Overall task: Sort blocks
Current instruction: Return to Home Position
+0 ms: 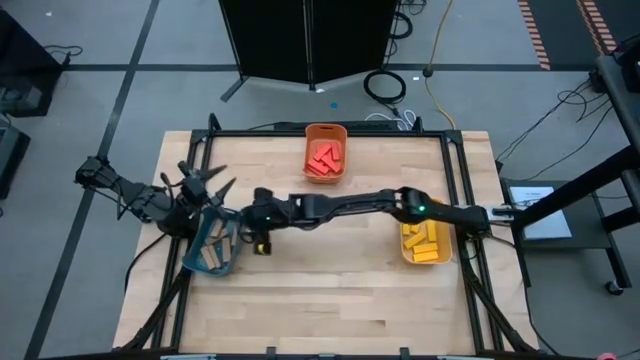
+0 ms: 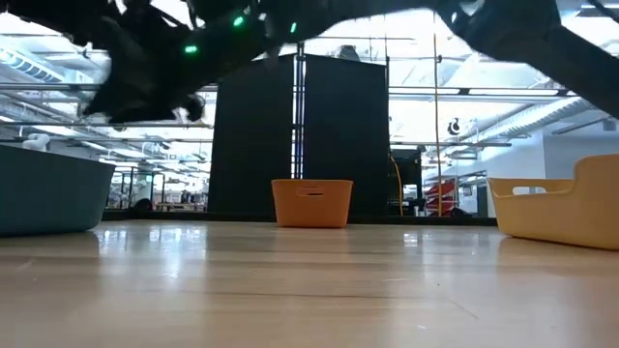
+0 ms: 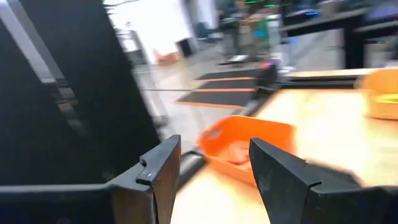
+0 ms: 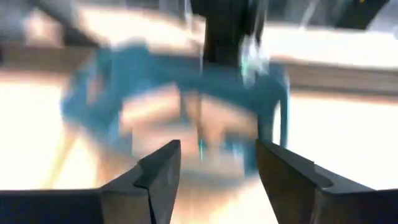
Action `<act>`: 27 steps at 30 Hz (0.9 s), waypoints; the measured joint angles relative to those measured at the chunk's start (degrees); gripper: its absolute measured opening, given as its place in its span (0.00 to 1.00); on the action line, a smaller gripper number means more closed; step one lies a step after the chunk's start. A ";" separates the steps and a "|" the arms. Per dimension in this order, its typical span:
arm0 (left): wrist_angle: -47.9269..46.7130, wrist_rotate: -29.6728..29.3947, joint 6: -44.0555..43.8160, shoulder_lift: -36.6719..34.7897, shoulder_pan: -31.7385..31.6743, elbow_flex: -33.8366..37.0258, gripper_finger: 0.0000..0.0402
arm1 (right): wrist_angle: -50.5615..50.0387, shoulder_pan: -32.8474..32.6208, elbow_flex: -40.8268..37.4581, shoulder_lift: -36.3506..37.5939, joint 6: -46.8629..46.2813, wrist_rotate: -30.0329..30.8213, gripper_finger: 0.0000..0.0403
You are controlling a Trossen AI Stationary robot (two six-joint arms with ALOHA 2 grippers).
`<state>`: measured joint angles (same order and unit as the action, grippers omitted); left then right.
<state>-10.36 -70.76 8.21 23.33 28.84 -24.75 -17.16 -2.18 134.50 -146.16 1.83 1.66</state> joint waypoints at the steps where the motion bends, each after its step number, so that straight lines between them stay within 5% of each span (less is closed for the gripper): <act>1: -0.42 2.35 -0.76 -0.07 0.00 0.02 0.47 | -5.38 -0.06 0.00 1.41 0.58 0.34 0.49; 6: -1.64 10.80 -4.18 -0.58 0.00 0.02 0.47 | -29.37 -0.70 0.07 9.51 -0.40 7.14 0.44; 10: -5.57 11.83 -9.42 -0.70 0.02 0.02 0.47 | -46.07 -1.32 0.00 13.75 -0.41 12.22 0.40; 17: -12.27 11.82 -19.27 -0.88 0.00 -0.44 0.47 | -71.10 1.95 0.00 22.76 1.90 11.46 0.34; 27: -10.96 12.24 -5.31 -4.73 0.00 -10.65 0.47 | -69.96 10.26 -0.92 43.56 2.23 3.05 0.31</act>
<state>-21.32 -58.52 2.90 18.60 28.84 -35.40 -87.12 8.08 133.58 -102.60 4.05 4.71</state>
